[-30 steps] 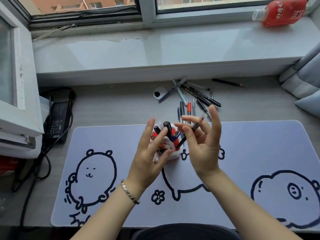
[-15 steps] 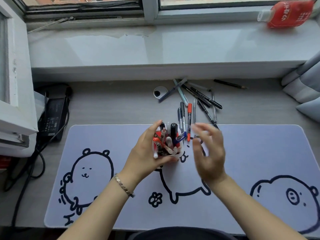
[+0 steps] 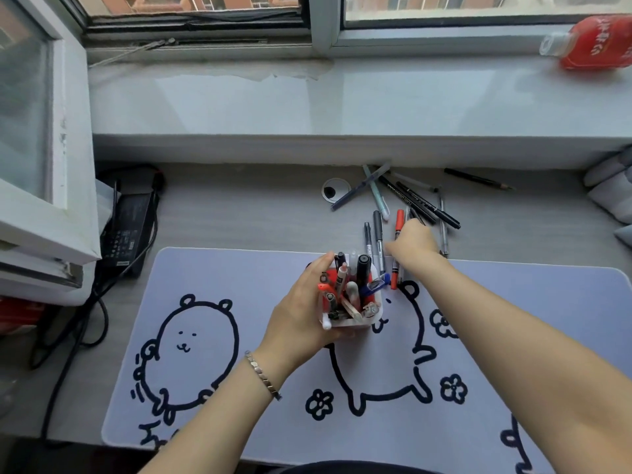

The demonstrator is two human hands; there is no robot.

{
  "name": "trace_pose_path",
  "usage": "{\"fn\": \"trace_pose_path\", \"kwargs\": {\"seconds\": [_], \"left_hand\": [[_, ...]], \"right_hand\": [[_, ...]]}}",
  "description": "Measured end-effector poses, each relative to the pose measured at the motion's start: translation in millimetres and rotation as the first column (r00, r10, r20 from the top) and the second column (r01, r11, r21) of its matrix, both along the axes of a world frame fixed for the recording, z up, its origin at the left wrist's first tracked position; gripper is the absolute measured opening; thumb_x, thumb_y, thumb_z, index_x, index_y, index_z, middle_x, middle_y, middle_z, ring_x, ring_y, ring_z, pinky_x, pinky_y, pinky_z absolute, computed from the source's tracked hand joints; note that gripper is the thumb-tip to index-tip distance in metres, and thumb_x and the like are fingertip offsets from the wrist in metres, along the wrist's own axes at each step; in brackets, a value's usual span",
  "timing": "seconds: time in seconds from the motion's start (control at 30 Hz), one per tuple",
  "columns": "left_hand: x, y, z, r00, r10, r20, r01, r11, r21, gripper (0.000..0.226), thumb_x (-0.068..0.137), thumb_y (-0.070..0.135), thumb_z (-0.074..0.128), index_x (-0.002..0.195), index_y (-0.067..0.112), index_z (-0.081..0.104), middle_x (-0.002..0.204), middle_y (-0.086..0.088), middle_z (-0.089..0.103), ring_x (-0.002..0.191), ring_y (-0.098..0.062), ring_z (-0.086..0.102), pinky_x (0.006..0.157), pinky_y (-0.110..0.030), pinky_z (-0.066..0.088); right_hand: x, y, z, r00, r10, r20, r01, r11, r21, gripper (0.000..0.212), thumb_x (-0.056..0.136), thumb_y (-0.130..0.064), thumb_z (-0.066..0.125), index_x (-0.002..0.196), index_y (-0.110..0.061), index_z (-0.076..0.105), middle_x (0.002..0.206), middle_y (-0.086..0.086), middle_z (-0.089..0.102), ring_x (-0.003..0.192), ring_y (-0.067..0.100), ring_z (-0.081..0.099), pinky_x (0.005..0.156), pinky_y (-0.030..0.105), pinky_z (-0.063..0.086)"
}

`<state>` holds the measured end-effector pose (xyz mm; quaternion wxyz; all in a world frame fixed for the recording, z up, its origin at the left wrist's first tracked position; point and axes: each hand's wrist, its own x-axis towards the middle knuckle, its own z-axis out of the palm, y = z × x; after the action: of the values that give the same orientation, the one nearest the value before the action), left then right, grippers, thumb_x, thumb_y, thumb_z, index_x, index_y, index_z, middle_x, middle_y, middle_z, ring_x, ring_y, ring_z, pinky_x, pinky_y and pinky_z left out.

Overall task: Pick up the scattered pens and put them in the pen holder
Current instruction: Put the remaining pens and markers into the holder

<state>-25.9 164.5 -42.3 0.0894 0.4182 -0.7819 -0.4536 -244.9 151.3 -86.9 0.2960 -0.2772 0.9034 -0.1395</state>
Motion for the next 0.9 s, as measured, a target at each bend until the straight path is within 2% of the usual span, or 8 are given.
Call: {"fn": "trace_pose_path", "kwargs": {"seconds": [0.07, 0.2, 0.3, 0.43, 0.57, 0.67, 0.77, 0.9], "left_hand": [[-0.4, 0.4, -0.1, 1.000, 0.007, -0.010, -0.007, 1.000, 0.011, 0.102, 0.056, 0.025, 0.085, 0.139, 0.033, 0.026, 0.142, 0.013, 0.038, 0.127, -0.010, 0.042, 0.098, -0.037, 0.047], [-2.2, 2.0, 0.3, 0.999, 0.012, -0.047, -0.011, 1.000, 0.021, 0.100, 0.054, 0.030, 0.085, 0.136, 0.032, 0.028, 0.137, 0.013, 0.040, 0.123, -0.011, 0.046, 0.093, -0.031, 0.049], [-3.5, 2.6, 2.7, 0.996, 0.031, -0.081, -0.027, 0.998, 0.051, 0.095, 0.053, 0.030, 0.084, 0.127, 0.046, 0.026, 0.129, 0.020, 0.041, 0.116, -0.009, 0.050, 0.090, -0.032, 0.051], [-4.1, 2.4, 6.1, 0.996, 0.038, -0.083, -0.031, 0.995, 0.091, 0.095, 0.053, 0.025, 0.085, 0.119, 0.056, 0.025, 0.119, 0.037, 0.037, 0.105, 0.004, 0.049, 0.088, -0.037, 0.053], [-4.8, 1.6, 6.7, 0.997, 0.031, -0.068, -0.024, 0.995, 0.096, 0.097, 0.050, 0.028, 0.085, 0.118, 0.060, 0.023, 0.120, 0.031, 0.039, 0.109, -0.004, 0.052, 0.087, -0.038, 0.053], [-5.2, 1.8, 7.2, 0.997, 0.032, -0.073, -0.026, 0.997, 0.076, 0.094, 0.052, 0.021, 0.086, 0.112, 0.061, 0.025, 0.118, 0.035, 0.038, 0.107, -0.001, 0.050, 0.090, -0.025, 0.048], [-4.7, 2.6, 5.5, 0.997, 0.033, -0.074, -0.027, 0.997, 0.077, 0.096, 0.052, 0.022, 0.086, 0.124, 0.050, 0.029, 0.128, 0.021, 0.043, 0.113, -0.006, 0.052, 0.092, -0.032, 0.049], [-5.6, 3.7, 8.3, 0.998, 0.032, -0.061, -0.027, 0.997, 0.076, 0.097, 0.052, 0.024, 0.087, 0.129, 0.042, 0.030, 0.133, 0.016, 0.042, 0.115, -0.007, 0.050, 0.093, -0.034, 0.049]], "right_hand": [[-2.9, 8.8, 5.6, 0.998, 0.008, 0.069, -0.002, 0.997, -0.075, 0.023, 0.085, -0.011, 0.054, 0.067, -0.010, 0.039, 0.064, 0.007, 0.048, 0.053, 0.020, 0.048, 0.044, 0.027, 0.037], [-3.6, 43.3, 43.1, 0.956, -0.061, 0.286, 0.178, 0.897, -0.405, 0.003, 0.091, -0.009, 0.045, 0.089, -0.009, 0.047, 0.078, 0.009, 0.056, 0.070, 0.020, 0.058, 0.052, 0.023, 0.047], [5.1, 72.8, 82.0, 0.941, -0.090, 0.328, 0.297, 0.685, -0.666, 0.006, 0.094, -0.012, 0.043, 0.093, -0.015, 0.047, 0.078, 0.005, 0.062, 0.074, 0.017, 0.063, 0.055, 0.020, 0.053], [40.8, 95.6, 116.4, 0.935, 0.142, 0.325, 0.235, 0.440, -0.867, 0.014, 0.092, -0.014, 0.051, 0.086, -0.027, 0.052, 0.080, 0.001, 0.069, 0.077, 0.015, 0.068, 0.063, 0.017, 0.053], [68.9, 95.3, 94.2, 0.900, 0.348, 0.263, 0.047, 0.522, -0.851, 0.019, 0.086, -0.017, 0.056, 0.086, -0.036, 0.061, 0.085, -0.005, 0.069, 0.082, 0.013, 0.069, 0.072, 0.023, 0.055], [79.4, 88.9, 79.4, 0.946, 0.273, 0.174, -0.045, 0.643, -0.765, 0.020, 0.083, -0.004, 0.062, 0.082, -0.024, 0.062, 0.080, -0.013, 0.065, 0.074, -0.002, 0.065, 0.066, 0.015, 0.051], [80.8, 80.8, 83.8, 0.987, 0.132, 0.090, -0.001, 0.571, -0.821, 0.030, 0.077, -0.001, 0.068, 0.094, -0.022, 0.055, 0.086, -0.013, 0.062, 0.065, 0.006, 0.061, 0.057, 0.011, 0.046], [72.9, 71.3, 79.1, 0.980, 0.160, -0.116, -0.178, 0.457, -0.871, 0.043, 0.079, -0.001, 0.064, 0.114, -0.021, 0.049, 0.097, -0.006, 0.061, 0.080, 0.011, 0.059, 0.069, 0.018, 0.049]]}}
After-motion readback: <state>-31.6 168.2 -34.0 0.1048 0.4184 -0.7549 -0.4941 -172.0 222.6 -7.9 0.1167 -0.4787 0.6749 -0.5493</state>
